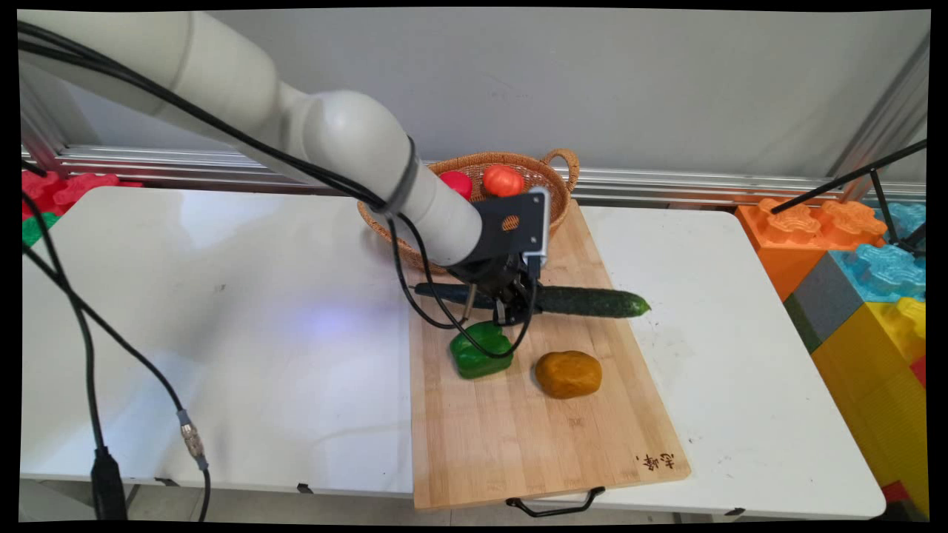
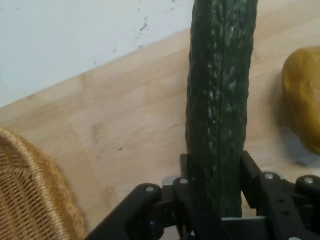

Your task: Place the picked object on the cutting board

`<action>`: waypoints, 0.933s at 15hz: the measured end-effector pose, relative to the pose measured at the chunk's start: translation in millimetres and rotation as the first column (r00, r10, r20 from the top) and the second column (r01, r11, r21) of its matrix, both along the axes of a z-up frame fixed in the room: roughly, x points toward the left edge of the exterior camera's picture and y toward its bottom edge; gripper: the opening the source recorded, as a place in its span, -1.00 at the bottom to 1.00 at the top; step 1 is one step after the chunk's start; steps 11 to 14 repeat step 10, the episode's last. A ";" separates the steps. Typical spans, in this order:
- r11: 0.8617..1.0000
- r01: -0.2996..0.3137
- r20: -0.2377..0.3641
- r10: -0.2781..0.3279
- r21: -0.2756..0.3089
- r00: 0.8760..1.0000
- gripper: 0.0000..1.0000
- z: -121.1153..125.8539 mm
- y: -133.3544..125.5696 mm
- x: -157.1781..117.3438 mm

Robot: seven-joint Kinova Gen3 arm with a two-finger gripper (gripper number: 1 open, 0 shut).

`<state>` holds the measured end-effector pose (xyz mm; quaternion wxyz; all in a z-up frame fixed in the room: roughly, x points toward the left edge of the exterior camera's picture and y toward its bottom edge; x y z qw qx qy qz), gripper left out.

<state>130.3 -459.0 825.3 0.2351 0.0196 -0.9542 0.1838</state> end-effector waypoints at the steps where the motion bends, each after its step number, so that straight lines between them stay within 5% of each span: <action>1: 1.000 0.004 0.004 -0.004 -0.002 1.000 -1.00 -3.2 -1.3 -1.7; 4: 1.000 0.025 0.021 -0.025 -0.008 0.999 -1.00 -16.0 -5.9 -8.2; 5: 0.999 0.031 0.022 -0.030 -0.009 0.999 1.00 -18.4 -6.8 -10.0; 14: 0.999 0.041 0.022 -0.042 0.014 0.999 1.00 -24.7 -6.3 -14.8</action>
